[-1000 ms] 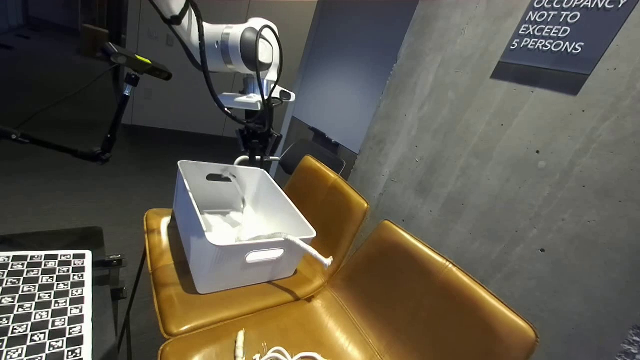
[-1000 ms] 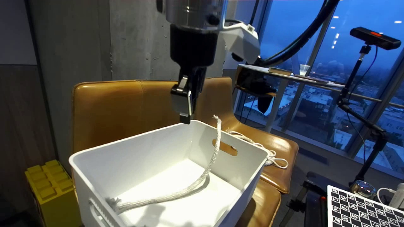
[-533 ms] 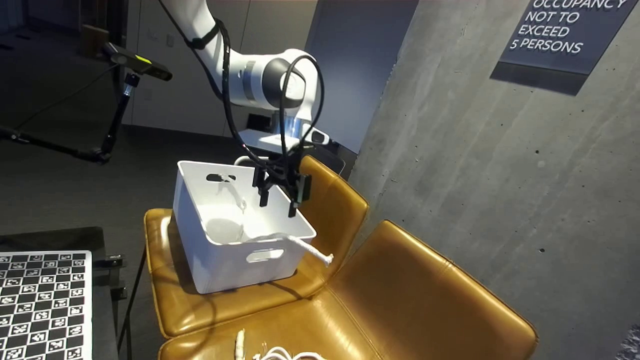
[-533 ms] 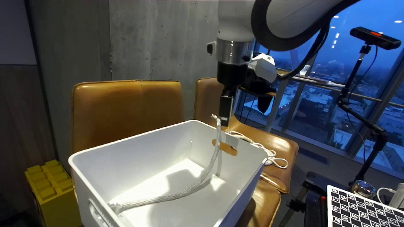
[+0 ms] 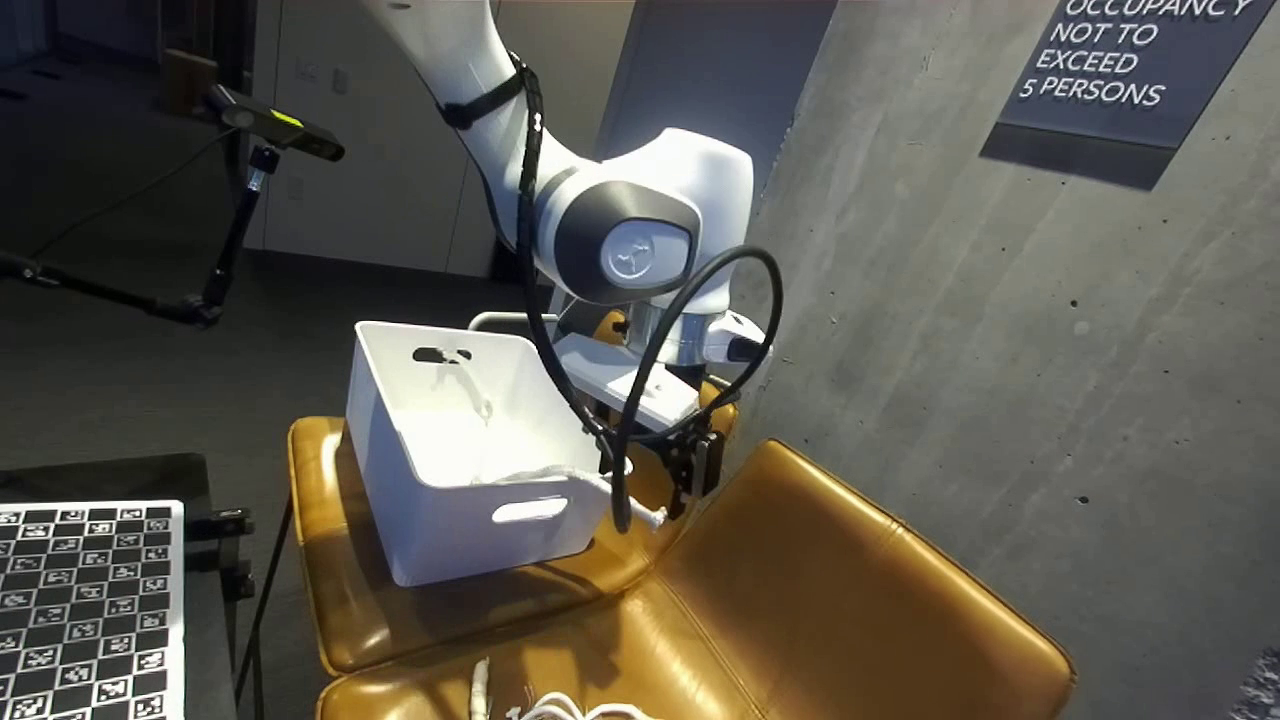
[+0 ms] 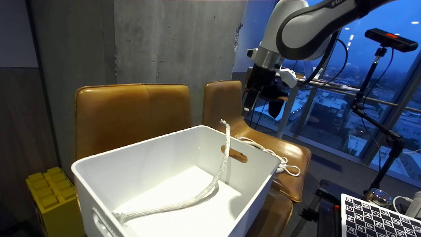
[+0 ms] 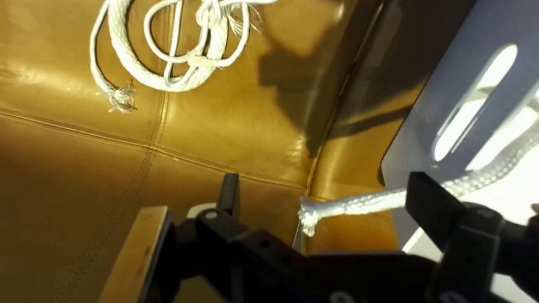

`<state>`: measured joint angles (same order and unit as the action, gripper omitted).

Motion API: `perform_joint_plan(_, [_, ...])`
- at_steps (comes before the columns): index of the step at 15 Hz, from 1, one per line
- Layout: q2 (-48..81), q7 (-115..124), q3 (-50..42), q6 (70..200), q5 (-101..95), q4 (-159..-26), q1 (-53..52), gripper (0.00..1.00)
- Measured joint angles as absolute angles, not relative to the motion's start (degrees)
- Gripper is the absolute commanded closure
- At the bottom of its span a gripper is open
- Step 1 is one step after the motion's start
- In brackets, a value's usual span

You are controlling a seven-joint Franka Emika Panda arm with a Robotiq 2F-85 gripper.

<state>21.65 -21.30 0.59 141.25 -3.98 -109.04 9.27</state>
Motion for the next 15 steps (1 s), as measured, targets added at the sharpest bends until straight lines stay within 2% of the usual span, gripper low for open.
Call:
perform_joint_plan(6, [23.61, -21.85, 4.51, 153.07, 13.08, -110.43, 10.7, 0.0])
perform_joint_plan(11, [30.08, -15.44, 5.4, 158.4, 15.05, -108.09, 10.58, 0.0])
perform_joint_plan(12, [31.38, -13.82, 5.4, 159.02, 15.05, -107.38, 10.58, 0.06])
perform_joint_plan(13, [32.57, -12.12, 5.4, 159.44, 15.05, -106.59, 10.55, 0.28])
perform_joint_plan(15, [34.61, -8.65, 5.37, 159.56, 15.05, -104.87, 10.47, 0.33])
